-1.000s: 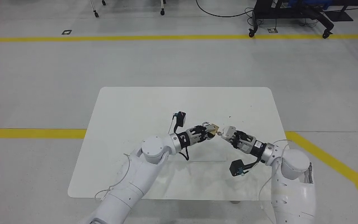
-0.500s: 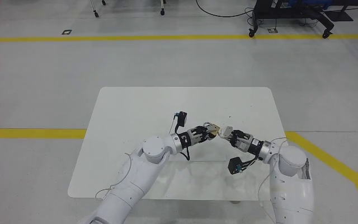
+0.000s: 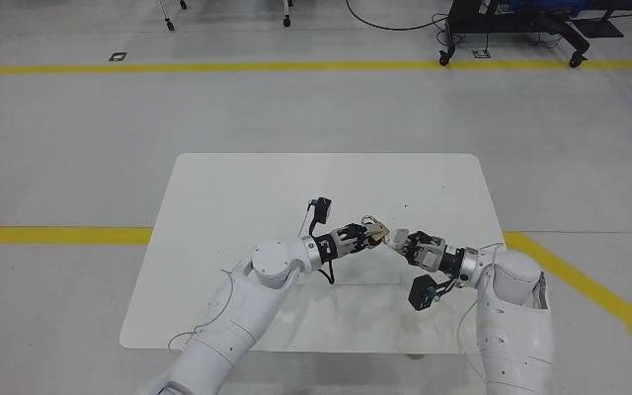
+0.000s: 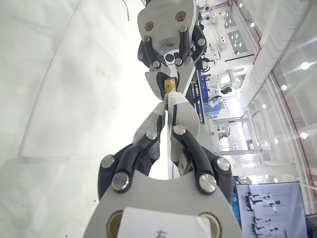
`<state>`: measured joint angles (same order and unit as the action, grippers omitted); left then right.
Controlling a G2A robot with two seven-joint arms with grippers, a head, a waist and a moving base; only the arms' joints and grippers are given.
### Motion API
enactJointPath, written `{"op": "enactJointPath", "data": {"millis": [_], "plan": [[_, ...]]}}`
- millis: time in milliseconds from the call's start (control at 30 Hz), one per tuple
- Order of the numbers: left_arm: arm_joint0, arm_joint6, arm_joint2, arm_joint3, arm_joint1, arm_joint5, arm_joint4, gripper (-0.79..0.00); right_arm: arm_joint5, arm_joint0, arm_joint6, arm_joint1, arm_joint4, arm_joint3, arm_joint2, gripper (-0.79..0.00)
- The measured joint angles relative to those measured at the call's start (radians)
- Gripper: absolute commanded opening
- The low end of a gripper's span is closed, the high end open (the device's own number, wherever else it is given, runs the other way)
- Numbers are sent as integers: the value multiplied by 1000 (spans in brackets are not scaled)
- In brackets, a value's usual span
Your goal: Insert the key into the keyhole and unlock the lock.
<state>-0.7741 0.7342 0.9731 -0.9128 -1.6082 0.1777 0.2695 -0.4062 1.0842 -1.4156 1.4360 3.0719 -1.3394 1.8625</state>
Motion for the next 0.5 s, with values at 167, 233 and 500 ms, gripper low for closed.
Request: {"op": "enactJointPath", "data": {"millis": [167, 233, 500], "plan": [[-1, -9, -2, -1, 1, 20, -15, -785, -6, -32, 7, 8, 0, 68, 6, -785], [-2, -17, -5, -4, 1, 31, -28, -785, -10, -40, 11, 10, 0, 87, 9, -785], [-13, -64, -14, -18, 3, 78, -90, -785, -2, -81, 3, 21, 0, 170, 35, -785]]}}
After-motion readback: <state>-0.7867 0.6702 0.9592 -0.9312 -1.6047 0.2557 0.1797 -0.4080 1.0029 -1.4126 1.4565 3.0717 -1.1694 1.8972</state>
